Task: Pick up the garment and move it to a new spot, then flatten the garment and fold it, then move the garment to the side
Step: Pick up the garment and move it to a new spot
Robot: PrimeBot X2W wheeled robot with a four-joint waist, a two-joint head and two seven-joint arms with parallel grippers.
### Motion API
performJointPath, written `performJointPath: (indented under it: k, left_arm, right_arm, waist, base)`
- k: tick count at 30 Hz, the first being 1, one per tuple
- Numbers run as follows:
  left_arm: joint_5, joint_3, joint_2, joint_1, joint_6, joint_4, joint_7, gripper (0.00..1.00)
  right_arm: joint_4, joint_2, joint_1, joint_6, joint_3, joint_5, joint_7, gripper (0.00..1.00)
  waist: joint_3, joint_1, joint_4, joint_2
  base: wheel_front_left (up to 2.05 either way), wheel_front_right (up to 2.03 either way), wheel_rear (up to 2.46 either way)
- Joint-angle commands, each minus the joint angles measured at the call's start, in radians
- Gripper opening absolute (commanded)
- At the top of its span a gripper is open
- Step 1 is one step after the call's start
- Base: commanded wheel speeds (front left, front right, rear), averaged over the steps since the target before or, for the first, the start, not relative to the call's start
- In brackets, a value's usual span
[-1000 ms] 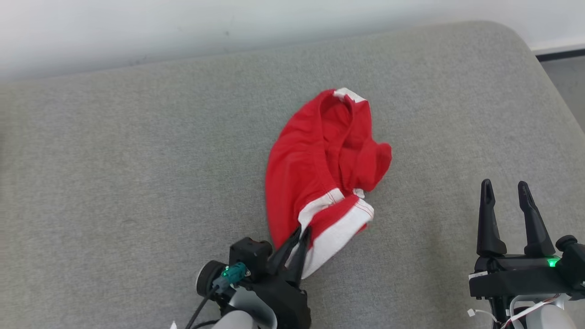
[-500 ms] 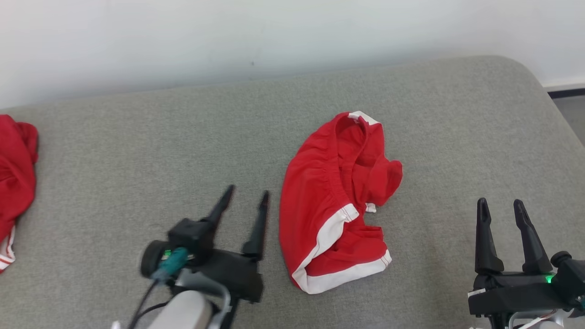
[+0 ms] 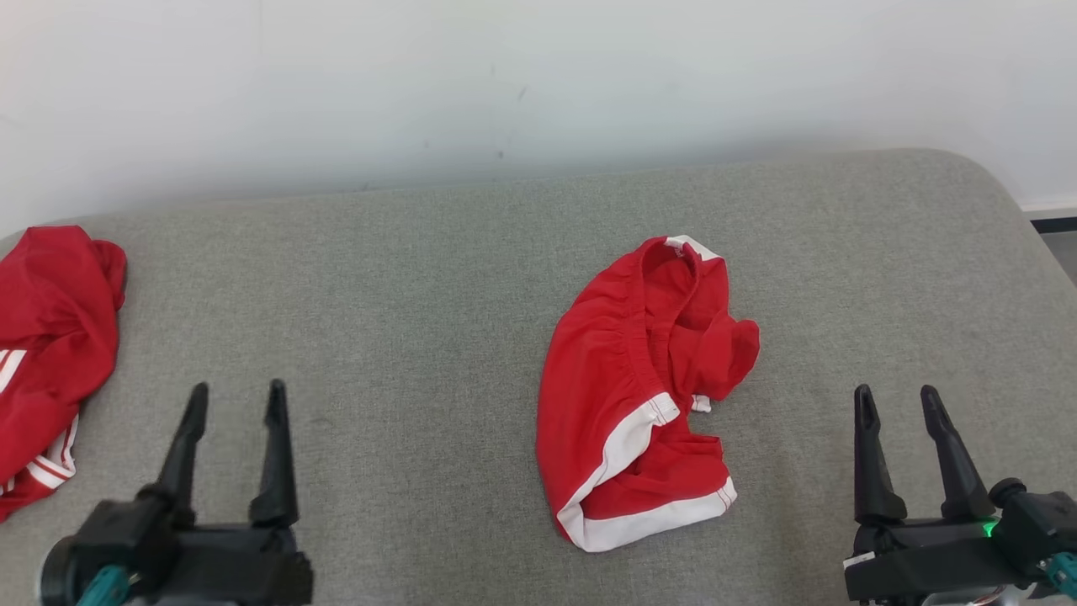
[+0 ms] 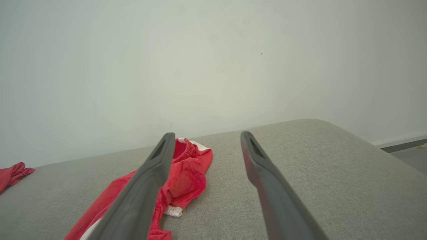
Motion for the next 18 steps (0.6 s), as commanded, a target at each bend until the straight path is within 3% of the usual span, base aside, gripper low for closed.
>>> performJointPath:
  k: [1, 8, 18]
  left_arm:
    - [0.013, 0.025, -0.007, 0.027, -0.014, -0.017, -0.001, 1.00]
    - [0.060, 0.133, -0.061, 0.127, -0.087, -0.048, -0.001, 1.00]
    - [0.135, 0.212, -0.134, 0.167, -0.155, -0.047, -0.001, 1.00]
  right_arm:
    - [0.002, -0.002, 0.015, -0.002, 0.006, 0.002, -0.001, 1.00]
    - [0.010, -0.007, 0.022, -0.002, 0.026, 0.005, -0.001, 1.00]
    - [0.019, -0.010, 0.035, -0.002, 0.023, 0.011, -0.001, 1.00]
  waist:
    - [0.000, 0.0001, -0.001, 0.0000]
    - [-0.004, 0.0001, 0.001, 0.0000]
    - [0.003, 0.0001, 0.013, 0.0000]
  base:
    - [0.00, 0.00, 0.00]
    - [0.00, 0.00, 0.00]
    - [0.00, 0.00, 0.00]
